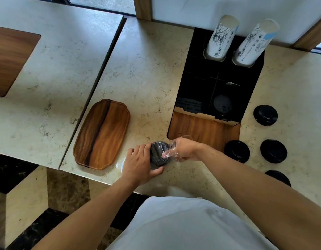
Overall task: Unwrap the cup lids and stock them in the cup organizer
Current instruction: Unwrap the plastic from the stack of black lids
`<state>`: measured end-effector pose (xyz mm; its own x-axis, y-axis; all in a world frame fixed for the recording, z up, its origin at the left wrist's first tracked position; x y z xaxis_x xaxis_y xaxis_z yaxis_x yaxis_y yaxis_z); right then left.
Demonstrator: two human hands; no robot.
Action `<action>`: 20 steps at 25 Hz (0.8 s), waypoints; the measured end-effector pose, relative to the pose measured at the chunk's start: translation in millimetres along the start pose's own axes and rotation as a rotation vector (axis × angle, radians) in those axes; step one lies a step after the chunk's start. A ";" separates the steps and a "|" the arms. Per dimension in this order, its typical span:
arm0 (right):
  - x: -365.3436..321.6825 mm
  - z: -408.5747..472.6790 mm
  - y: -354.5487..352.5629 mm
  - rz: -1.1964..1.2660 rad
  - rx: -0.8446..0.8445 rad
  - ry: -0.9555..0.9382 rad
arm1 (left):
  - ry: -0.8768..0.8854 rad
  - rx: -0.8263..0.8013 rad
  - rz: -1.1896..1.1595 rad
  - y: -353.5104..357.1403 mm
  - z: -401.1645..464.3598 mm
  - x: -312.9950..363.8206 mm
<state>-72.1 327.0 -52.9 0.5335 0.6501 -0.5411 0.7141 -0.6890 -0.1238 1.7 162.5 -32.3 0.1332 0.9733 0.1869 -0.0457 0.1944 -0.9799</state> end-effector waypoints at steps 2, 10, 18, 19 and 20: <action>1.8 -1.5 2.3 0.135 0.002 0.004 | -0.008 0.004 -0.006 0.2 -0.2 -0.7; 12.9 -8.8 -13.1 0.301 0.047 0.000 | -0.010 -0.049 0.033 6.2 1.2 -1.9; 32.7 -26.9 -79.6 0.308 0.206 -0.008 | -0.054 -0.068 0.089 9.9 2.6 -3.1; 36.8 -32.2 -89.1 0.368 0.242 -0.014 | -0.073 -0.068 0.088 10.0 3.4 -4.1; 41.1 -37.9 -97.8 0.443 0.281 -0.026 | -0.092 -0.067 0.087 10.1 5.1 -4.8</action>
<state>-102.8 433.2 -31.5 0.7428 0.2711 -0.6122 0.2714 -0.9578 -0.0947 -4.5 160.4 -42.7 0.0402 0.9938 0.1034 0.0139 0.1029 -0.9946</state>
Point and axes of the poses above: each hand's wrist, its own z-axis towards the middle knuckle, its own y-axis out of the palm, x = y × z, the point moved 6 cm from there along z, towards the middle knuckle, and after that the axes turned 7 degrees about x, right-handed, at the moved point
